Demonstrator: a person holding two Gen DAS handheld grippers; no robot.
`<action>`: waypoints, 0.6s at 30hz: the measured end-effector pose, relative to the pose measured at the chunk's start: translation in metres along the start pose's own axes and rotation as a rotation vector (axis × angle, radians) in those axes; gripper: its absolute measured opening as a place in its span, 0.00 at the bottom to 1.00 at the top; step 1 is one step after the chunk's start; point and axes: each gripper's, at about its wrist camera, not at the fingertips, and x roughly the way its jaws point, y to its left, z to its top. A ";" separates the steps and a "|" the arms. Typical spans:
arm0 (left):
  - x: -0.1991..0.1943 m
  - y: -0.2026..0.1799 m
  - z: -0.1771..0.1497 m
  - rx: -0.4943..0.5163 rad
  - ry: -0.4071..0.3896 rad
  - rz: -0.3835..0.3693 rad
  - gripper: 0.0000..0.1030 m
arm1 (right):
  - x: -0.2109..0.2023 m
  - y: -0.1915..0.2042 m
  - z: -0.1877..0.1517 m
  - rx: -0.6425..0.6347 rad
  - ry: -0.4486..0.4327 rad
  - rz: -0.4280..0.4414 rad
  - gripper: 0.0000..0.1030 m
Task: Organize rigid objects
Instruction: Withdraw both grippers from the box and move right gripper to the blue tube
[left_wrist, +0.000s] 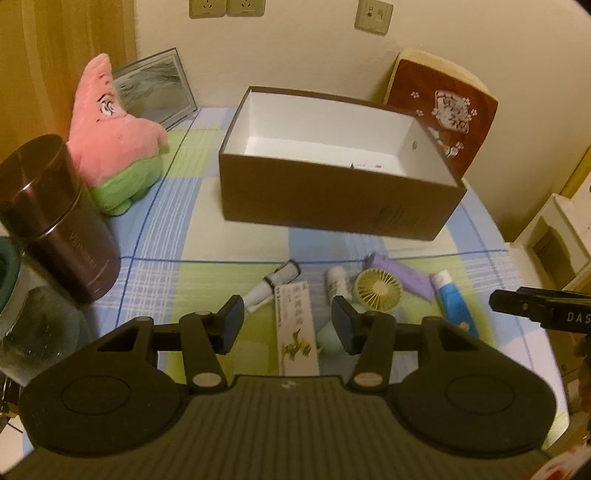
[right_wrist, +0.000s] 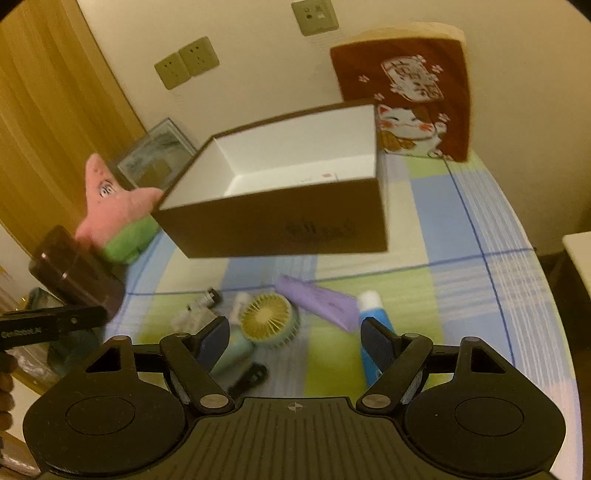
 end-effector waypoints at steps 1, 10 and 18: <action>0.001 0.000 -0.004 0.003 0.004 0.009 0.48 | 0.001 -0.002 -0.004 -0.001 0.004 -0.009 0.76; 0.015 0.004 -0.032 0.001 0.042 0.046 0.48 | 0.014 -0.025 -0.032 -0.011 0.054 -0.088 0.76; 0.027 0.012 -0.047 0.004 0.065 0.060 0.48 | 0.033 -0.035 -0.043 -0.036 0.075 -0.115 0.68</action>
